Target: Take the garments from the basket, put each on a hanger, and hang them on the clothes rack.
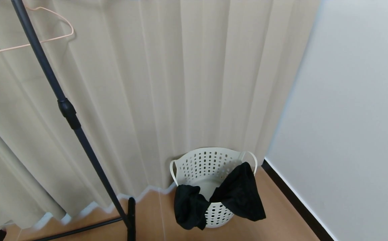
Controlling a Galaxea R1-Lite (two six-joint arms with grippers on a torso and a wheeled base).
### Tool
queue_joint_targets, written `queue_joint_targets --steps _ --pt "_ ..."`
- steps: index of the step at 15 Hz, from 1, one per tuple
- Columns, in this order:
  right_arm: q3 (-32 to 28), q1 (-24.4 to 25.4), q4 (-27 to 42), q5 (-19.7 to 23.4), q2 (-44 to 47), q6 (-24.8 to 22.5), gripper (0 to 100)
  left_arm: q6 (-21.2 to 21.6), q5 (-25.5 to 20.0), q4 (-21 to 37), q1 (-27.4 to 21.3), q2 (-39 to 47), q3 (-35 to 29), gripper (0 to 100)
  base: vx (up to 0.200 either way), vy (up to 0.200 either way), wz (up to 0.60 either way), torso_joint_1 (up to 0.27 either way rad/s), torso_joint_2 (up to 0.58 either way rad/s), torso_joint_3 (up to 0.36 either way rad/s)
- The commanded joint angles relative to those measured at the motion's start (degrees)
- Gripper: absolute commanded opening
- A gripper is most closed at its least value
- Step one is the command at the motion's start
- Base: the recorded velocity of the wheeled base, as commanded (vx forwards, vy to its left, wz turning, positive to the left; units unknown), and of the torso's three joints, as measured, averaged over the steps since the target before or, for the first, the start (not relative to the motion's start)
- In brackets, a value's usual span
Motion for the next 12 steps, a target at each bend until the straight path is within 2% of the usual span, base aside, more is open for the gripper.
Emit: queue_joint_targets --steps 1,12 --pt "0.0 -0.1 0.0 0.0 0.0 0.0 100 0.0 0.0 0.0 -0.1 0.0 0.0 100 0.0 0.0 0.0 0.007 0.01 -0.198" --pt "0.0 0.0 -0.1 0.1 0.0 -0.3 100 0.0 0.0 0.0 0.0 0.0 0.0 100 0.0 0.0 0.0 0.002 0.0 -0.197"
